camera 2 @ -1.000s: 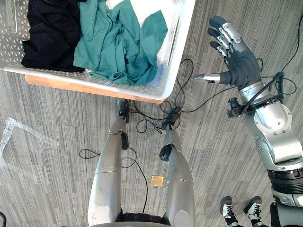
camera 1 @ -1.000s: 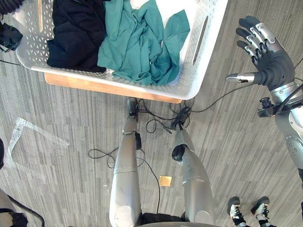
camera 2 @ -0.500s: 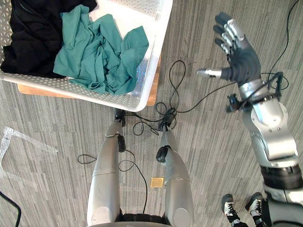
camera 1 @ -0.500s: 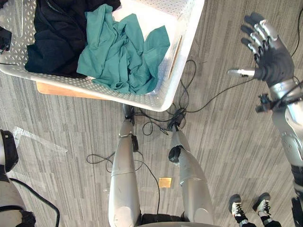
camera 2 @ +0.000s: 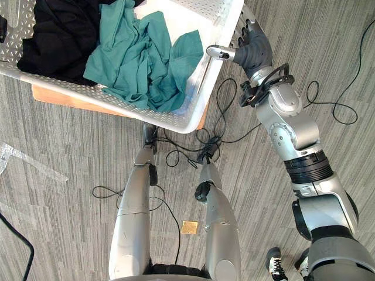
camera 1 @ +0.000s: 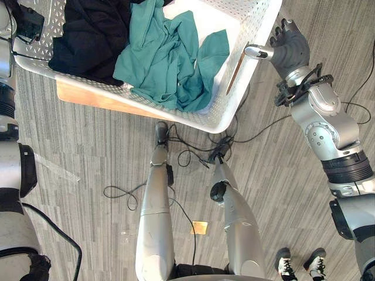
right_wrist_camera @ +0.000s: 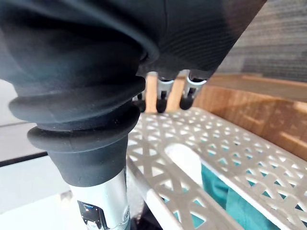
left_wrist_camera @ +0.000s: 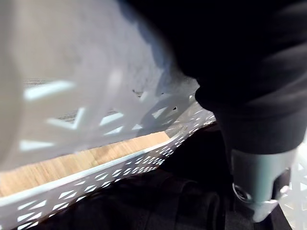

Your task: Pick up the laundry basket with both hands and put the clothes into the washing machine.

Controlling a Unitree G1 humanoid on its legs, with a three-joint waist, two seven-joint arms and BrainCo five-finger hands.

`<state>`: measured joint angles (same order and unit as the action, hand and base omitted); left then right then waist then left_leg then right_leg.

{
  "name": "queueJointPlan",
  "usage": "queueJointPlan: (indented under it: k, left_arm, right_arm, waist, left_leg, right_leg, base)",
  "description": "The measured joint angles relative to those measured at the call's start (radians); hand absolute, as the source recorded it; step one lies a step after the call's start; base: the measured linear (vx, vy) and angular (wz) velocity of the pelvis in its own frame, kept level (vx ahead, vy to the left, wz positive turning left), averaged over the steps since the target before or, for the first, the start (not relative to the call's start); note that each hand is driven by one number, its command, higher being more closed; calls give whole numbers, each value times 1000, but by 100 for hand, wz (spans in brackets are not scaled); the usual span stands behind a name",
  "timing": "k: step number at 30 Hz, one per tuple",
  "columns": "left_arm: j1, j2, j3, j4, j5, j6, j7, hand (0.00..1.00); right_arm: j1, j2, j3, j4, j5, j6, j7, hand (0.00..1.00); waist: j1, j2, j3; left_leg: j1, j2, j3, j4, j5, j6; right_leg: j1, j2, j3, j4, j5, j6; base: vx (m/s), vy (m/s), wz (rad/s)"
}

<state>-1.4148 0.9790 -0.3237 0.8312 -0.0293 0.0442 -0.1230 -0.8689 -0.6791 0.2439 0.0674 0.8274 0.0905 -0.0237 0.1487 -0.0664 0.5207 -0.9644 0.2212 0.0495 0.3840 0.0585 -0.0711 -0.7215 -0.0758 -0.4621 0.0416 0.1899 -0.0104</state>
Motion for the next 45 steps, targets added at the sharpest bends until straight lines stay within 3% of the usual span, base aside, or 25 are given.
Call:
queueJointPlan:
  k: [7, 13, 20, 29, 45]
  left_arm:
    - [-21, 15, -59, 4, 4, 18, 6, 0]
    - [-32, 6, -90, 5, 3, 26, 22, 0]
    - [-32, -26, -121, 7, 5, 35, 14, 0]
    - [-34, -26, -186, 19, 24, 17, 14, 0]
    - [-49, -9, -196, 42, 22, 9, 13, 0]
  right_arm:
    - [4, -38, 71, 0, 75, 2, 1, 0]
    - [15, -34, 177, 0, 102, 33, 13, 0]
    - [77, -38, 152, 0, 106, 52, 34, 0]
    - [128, -73, 109, -29, 114, 53, 96, 0]
    - [94, -100, 156, -43, 112, 44, 92, 0]
  waist:
    - [2, 0, 0]
    - [3, -2, -1]
    - [6, -8, -1]
    - [4, -49, -12]
    - [16, -54, -12]
  left_leg:
    - [13, 2, -31, -2, 11, -7]
    - [61, -2, -51, -22, 15, -15]
    - [102, -12, -76, -33, 25, -16]
    - [127, -11, -74, -27, 20, -21]
    - [84, 12, -75, 2, 20, -18]
  right_leg:
    - [25, 7, -28, 13, -11, -15]
    - [78, 9, -51, 13, -20, -10]
    - [133, 7, -81, 12, -31, -11]
    - [159, 8, -77, 11, -31, -11]
    - [123, 26, -69, 15, -30, -10]
  base:
    - [44, -20, 9]
    - [42, -8, 12]
    - [52, 1, 15]
    - [9, 4, 0]
    - [32, -15, -4]
